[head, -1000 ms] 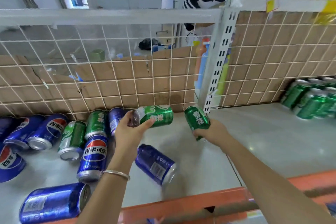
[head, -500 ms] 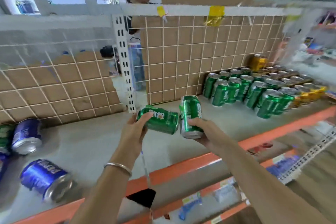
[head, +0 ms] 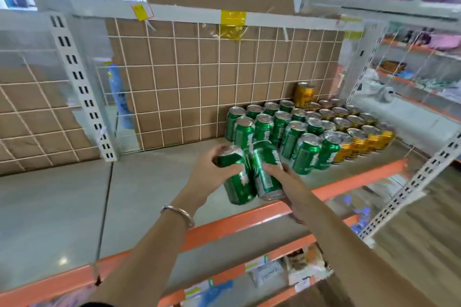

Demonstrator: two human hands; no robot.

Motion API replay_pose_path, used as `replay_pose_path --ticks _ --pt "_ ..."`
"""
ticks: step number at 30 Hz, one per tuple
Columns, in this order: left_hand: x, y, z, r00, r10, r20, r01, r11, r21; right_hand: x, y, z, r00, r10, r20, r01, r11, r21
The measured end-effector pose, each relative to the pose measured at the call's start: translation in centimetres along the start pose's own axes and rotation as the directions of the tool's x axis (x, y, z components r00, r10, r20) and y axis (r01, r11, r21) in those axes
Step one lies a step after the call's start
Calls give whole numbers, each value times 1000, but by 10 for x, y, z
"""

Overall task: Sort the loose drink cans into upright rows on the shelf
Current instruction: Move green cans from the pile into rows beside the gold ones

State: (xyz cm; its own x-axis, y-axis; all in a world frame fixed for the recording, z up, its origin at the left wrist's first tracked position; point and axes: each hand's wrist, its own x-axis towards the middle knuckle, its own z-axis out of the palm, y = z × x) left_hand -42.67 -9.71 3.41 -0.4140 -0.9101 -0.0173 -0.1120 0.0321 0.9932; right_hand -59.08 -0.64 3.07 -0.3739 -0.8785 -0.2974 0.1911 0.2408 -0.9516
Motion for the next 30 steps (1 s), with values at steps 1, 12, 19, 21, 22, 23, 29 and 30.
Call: replay_pose_path --ticks 1,12,19,21,22,23,29,30 --pt "8 0 6 1000 14 24 -16 998 53 7 -3 -4 1000 6 21 -6 1000 -30" --pt "101 -15 33 997 1 79 -1 1000 -9 111 -56 -25 989 -136 55 124 567 -814" --pt "117 -15 44 979 20 201 -36 996 78 130 -67 -33 961 -240 135 124 -61 -990" --pt "116 -18 46 972 31 233 -100 953 287 136 -74 -32 948 -248 200 132 -265 -955" --pt "115 -17 49 975 36 219 -118 919 377 140 -78 -32 942 -252 223 138 -313 -940" --pt "113 -16 53 982 43 183 -117 902 415 143 -81 -33 938 -253 237 142 -341 -929" --pt "102 -30 67 997 -57 -45 72 859 507 147 -83 -53 933 -270 236 146 -315 -938" --pt "104 -34 68 995 -70 -73 98 851 515 147 -83 -56 934 -270 233 142 -317 -938"
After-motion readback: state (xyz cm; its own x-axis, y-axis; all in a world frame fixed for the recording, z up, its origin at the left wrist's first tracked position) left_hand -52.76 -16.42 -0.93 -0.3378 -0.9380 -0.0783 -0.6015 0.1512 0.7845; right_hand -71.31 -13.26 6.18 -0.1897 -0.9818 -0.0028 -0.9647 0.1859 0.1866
